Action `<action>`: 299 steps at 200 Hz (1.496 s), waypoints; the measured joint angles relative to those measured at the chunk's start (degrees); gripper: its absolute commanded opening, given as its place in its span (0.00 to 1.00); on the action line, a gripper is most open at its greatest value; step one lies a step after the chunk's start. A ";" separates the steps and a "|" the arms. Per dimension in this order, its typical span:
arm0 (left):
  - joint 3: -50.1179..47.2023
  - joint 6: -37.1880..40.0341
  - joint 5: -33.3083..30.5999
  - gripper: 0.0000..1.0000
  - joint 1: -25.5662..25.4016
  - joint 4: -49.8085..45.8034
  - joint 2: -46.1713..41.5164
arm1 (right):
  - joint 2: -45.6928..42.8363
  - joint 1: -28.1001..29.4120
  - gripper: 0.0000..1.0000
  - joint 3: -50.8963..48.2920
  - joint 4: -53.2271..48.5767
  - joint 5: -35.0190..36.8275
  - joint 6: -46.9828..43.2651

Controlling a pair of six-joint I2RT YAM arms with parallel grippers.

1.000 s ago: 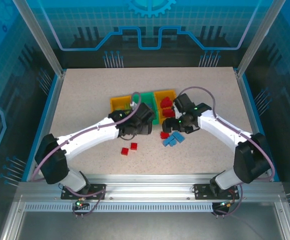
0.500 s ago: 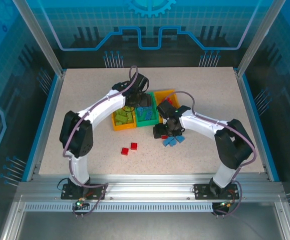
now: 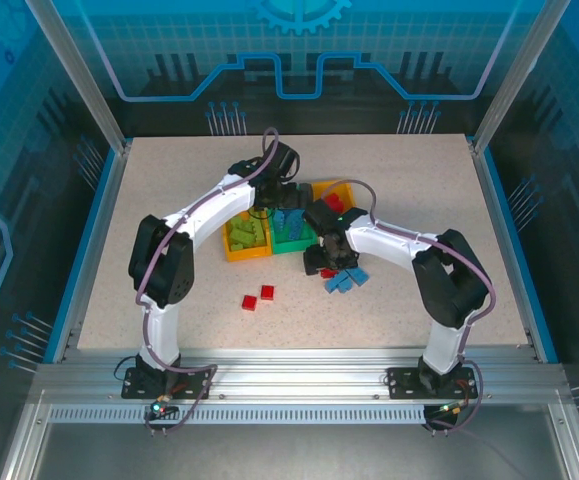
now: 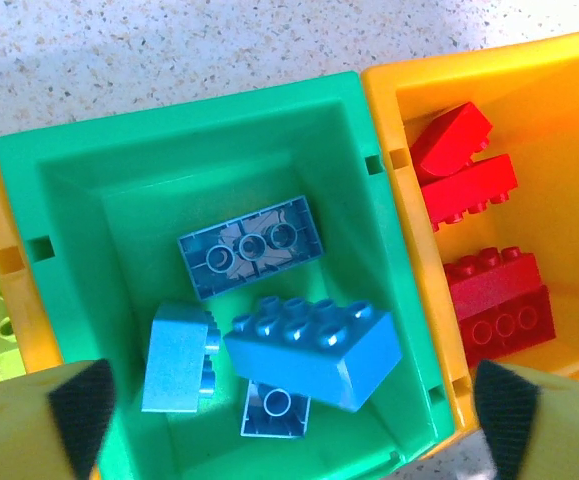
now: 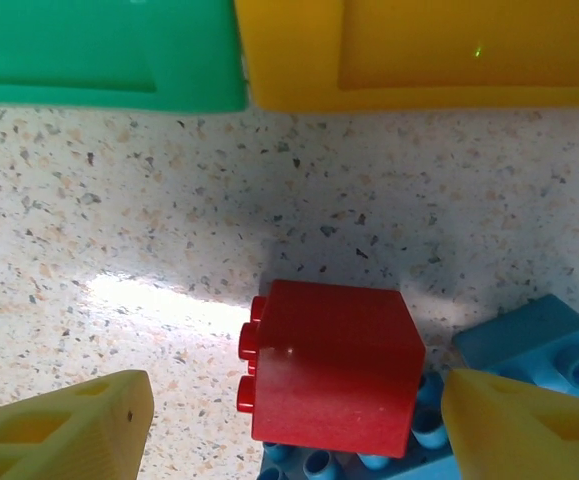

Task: Sort the legos into containers by color

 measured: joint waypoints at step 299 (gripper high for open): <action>-53.27 -13.66 -7.96 0.99 -15.19 0.87 -39.56 | 16.33 -15.04 0.39 31.17 -6.54 1.97 -8.83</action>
